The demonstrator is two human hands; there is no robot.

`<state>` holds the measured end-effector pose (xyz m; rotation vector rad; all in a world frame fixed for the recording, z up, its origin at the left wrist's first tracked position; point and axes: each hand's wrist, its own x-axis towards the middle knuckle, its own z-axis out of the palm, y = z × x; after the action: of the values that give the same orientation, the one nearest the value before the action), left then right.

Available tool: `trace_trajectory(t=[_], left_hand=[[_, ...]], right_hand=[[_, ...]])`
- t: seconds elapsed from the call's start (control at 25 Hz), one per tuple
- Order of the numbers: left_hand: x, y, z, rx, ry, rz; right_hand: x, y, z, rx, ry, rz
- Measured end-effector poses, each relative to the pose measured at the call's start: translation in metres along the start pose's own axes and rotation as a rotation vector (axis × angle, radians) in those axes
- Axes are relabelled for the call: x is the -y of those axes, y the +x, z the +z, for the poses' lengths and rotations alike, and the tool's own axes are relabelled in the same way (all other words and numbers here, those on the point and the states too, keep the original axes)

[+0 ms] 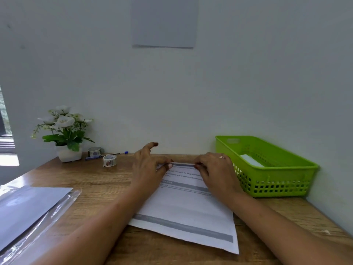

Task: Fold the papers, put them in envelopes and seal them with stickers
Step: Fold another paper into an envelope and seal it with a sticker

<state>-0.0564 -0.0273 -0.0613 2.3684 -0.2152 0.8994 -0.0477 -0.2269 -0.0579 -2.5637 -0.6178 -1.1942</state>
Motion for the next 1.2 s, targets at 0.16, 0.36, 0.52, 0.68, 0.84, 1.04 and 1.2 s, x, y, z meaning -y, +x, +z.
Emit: trace_trajectory(t=[0.16,0.36,0.52,0.68,0.84,1.04,1.2], left_hand=[[-0.014,-0.002,0.003,-0.022,0.056,0.125],[-0.022,-0.010,0.000,-0.068,0.091,0.230],[-0.005,0.000,-0.012,-0.055,0.136,0.149],[0.013,0.003,-0.018,-0.056,0.000,0.122],[0.019,0.004,-0.024,-0.051,-0.101,0.028],[0.032,0.004,-0.029,-0.076,-0.267,-0.135],[0.019,0.005,-0.023,0.014,-0.328,-0.057]], right_hand=[[0.004,0.000,0.004,-0.041,-0.001,-0.032],[0.009,0.002,0.003,0.020,0.049,-0.063],[-0.002,0.005,-0.006,0.110,0.124,-0.045],[-0.007,0.000,-0.012,0.102,0.134,0.027],[-0.018,-0.002,-0.015,0.074,0.128,0.183],[-0.018,-0.004,-0.018,-0.031,0.214,0.272],[-0.012,0.000,-0.010,-0.031,0.431,0.316]])
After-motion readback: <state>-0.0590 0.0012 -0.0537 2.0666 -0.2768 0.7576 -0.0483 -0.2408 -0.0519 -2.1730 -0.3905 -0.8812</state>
